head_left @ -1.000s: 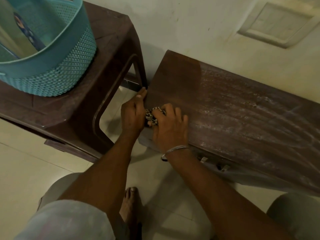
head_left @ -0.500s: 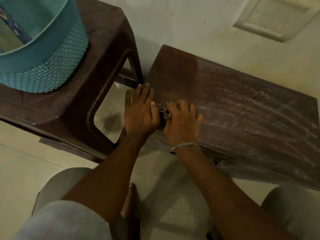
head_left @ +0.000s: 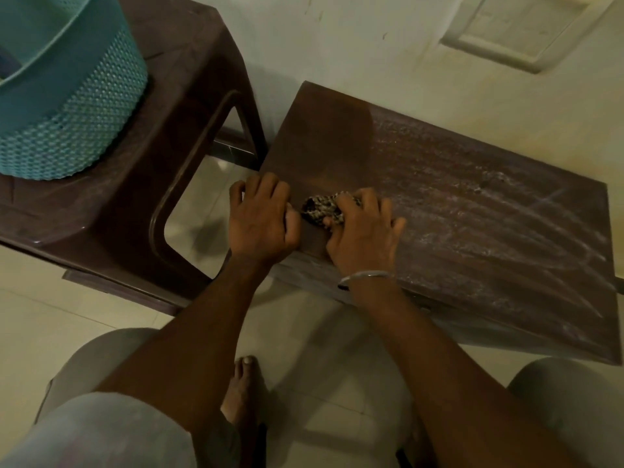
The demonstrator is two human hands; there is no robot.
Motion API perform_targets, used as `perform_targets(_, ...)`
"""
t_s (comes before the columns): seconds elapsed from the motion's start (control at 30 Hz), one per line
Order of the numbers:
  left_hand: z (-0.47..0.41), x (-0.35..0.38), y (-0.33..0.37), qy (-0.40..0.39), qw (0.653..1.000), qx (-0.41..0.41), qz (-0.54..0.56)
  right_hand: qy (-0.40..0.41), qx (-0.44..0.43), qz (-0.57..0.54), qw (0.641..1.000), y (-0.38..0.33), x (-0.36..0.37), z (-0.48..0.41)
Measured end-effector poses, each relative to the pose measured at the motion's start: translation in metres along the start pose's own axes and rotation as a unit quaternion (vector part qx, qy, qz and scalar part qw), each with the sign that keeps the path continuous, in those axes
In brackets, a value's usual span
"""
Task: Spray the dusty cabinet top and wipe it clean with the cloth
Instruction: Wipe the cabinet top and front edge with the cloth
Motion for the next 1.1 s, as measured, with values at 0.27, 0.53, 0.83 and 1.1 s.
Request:
perform_targets(0.27,0.0,0.0,0.008,-0.001,0.999,0.043,-0.009,0.0,-0.029,-0.011,1.0,0.002,-0.005,0.022)
perform_targets(0.53,-0.001,0.005,0.013,-0.046,0.995,0.088,-0.011,0.027,0.012,-0.016,0.999,0.006,-0.003,-0.02)
perform_targets(0.83,0.0,0.003,0.013,-0.014,0.996,0.078,0.038,0.024,-0.003,-0.032,0.999,0.01,-0.007,0.019)
perform_targets(1.1,0.001,0.007,0.01,0.001,0.996,0.07,0.051,0.053,0.034,-0.045,0.997,0.008,-0.007,-0.001)
Point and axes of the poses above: each hand's wrist, its own z-axis away from the middle knuckle, its own x-axis out of the palm, y = z × x, the point moved 8 cm from there along -z, towards the middle knuckle, and after that the axes turned 14 degrees about -z, right-handed, at the moved point
